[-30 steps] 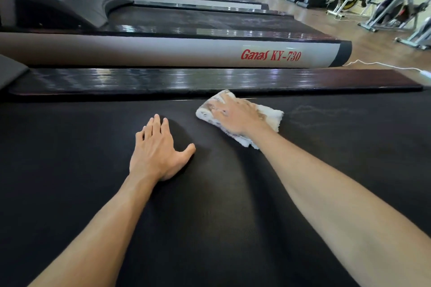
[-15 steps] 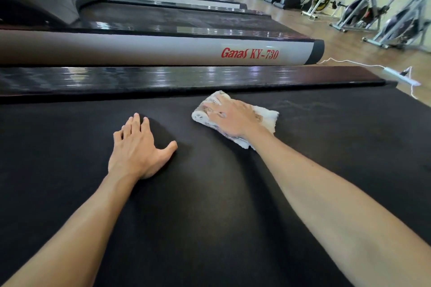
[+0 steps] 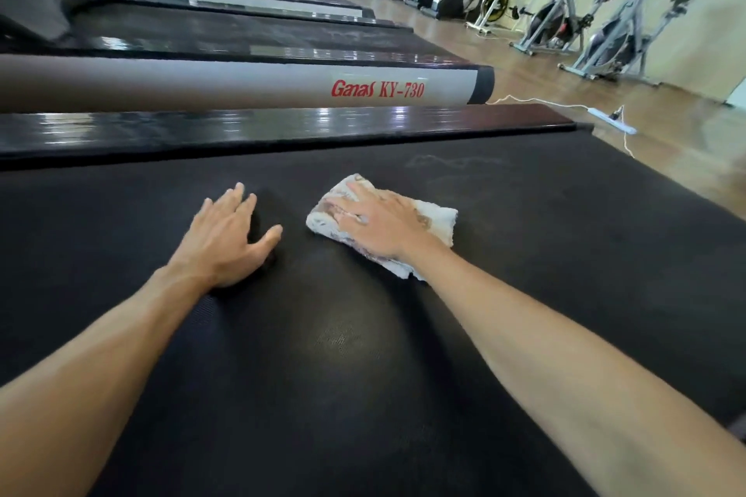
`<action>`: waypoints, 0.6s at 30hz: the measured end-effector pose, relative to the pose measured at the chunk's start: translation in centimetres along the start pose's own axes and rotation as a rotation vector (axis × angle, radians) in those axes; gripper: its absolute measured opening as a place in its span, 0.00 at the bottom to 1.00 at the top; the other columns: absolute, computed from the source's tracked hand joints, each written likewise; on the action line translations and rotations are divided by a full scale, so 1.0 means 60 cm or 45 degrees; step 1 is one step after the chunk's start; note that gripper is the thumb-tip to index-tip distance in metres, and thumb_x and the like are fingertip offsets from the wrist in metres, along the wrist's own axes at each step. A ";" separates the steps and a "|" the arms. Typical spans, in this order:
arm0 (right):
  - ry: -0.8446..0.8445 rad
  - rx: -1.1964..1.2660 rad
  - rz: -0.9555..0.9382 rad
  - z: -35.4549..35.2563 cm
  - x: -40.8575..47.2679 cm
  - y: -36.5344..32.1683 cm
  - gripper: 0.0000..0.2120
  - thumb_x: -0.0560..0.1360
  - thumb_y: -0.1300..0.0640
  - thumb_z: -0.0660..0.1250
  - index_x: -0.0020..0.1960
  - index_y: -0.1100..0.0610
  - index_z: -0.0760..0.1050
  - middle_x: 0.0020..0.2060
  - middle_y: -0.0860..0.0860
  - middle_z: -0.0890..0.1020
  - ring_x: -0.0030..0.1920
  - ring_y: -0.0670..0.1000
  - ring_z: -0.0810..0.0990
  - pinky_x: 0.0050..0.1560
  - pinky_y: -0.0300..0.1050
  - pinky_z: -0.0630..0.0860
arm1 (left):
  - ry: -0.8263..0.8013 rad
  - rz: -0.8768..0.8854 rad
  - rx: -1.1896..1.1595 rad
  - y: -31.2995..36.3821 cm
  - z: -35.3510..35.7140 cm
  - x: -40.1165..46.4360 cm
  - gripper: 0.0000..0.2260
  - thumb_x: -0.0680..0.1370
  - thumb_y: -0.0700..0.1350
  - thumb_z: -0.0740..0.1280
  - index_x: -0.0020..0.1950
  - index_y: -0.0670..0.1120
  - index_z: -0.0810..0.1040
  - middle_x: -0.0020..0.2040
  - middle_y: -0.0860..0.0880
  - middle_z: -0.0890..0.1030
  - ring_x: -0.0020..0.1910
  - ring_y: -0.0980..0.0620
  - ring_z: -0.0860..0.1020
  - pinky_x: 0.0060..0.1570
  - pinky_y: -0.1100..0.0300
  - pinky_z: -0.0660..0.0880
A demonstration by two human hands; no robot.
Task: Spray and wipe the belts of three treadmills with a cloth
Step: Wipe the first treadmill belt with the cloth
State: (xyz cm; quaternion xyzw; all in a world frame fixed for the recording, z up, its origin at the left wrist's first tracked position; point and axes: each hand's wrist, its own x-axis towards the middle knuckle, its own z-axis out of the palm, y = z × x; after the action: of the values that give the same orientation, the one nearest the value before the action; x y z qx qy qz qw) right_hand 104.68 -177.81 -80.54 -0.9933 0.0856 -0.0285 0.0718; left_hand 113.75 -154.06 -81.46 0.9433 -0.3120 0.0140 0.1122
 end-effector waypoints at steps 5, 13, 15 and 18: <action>-0.041 0.050 -0.071 -0.023 -0.152 0.059 0.22 0.84 0.40 0.50 0.77 0.35 0.66 0.81 0.42 0.59 0.76 0.53 0.64 0.75 0.52 0.59 | -0.120 0.317 -0.166 0.092 0.010 -0.056 0.35 0.82 0.64 0.56 0.83 0.44 0.55 0.83 0.47 0.51 0.82 0.52 0.49 0.79 0.55 0.42; -0.019 -0.054 0.179 -0.032 -0.168 0.075 0.23 0.80 0.38 0.44 0.74 0.31 0.62 0.77 0.48 0.64 0.73 0.59 0.68 0.70 0.61 0.66 | -0.165 0.500 -0.154 0.176 0.033 -0.120 0.47 0.71 0.72 0.38 0.84 0.46 0.47 0.83 0.51 0.45 0.81 0.57 0.42 0.78 0.59 0.36; -0.108 -0.013 0.041 -0.026 -0.229 0.050 0.25 0.81 0.38 0.46 0.77 0.32 0.60 0.83 0.45 0.56 0.80 0.55 0.58 0.78 0.59 0.55 | -0.180 0.475 -0.064 0.171 0.042 -0.130 0.48 0.70 0.72 0.36 0.84 0.46 0.44 0.83 0.51 0.41 0.81 0.57 0.39 0.77 0.59 0.34; -0.148 0.051 0.061 -0.038 -0.311 0.048 0.21 0.86 0.41 0.51 0.78 0.33 0.62 0.83 0.40 0.51 0.80 0.49 0.52 0.79 0.49 0.44 | -0.209 0.473 -0.038 0.165 0.038 -0.137 0.47 0.73 0.76 0.41 0.83 0.46 0.44 0.83 0.52 0.40 0.81 0.57 0.39 0.79 0.57 0.36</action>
State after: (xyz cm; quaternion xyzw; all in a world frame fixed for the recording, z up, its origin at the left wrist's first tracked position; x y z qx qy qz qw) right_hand 85.68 -177.65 -79.53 -0.9893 0.1046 0.0292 0.0972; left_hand 101.19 -157.48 -82.44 0.8658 -0.4888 -0.0472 0.0957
